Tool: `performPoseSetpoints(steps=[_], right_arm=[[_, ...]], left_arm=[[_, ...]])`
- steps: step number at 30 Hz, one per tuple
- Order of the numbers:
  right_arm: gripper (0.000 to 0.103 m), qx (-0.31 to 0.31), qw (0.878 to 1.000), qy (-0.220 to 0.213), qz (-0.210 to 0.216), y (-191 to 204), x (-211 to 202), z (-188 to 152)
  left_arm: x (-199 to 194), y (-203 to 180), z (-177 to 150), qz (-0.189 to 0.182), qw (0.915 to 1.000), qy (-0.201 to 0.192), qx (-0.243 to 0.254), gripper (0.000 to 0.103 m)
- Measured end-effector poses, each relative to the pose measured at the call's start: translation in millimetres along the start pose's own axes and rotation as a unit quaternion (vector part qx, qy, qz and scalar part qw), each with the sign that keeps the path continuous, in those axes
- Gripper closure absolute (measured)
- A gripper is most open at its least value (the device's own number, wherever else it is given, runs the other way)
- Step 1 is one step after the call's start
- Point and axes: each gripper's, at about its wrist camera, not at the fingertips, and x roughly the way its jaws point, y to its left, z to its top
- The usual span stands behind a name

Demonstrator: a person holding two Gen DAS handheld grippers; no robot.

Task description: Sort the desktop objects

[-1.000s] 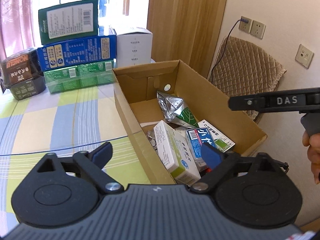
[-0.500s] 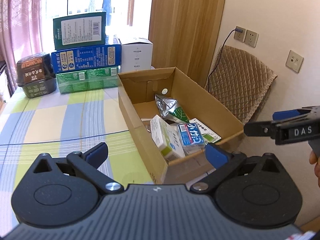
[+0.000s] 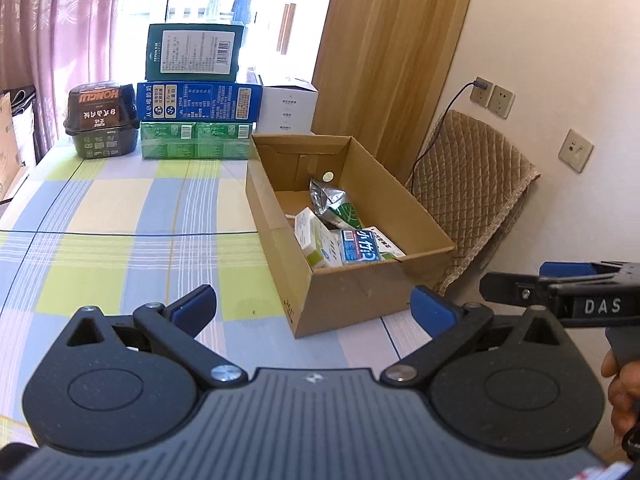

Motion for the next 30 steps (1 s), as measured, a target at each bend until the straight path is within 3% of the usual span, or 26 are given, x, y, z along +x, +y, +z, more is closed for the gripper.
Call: performPoseSetpoints(steps=[10, 30], right_arm=[[0.002, 0.010, 1.000, 0.000, -0.002, 9, -25, -18], [0.002, -0.002, 1.000, -0.006, -0.007, 13, -27, -21]], left_arm=[[-20, -3, -8, 0.014, 0.9999, -0.002, 0.001, 0.001], [-15, -8, -11, 0.018, 0.9998, 0.001, 0.008, 0.001]])
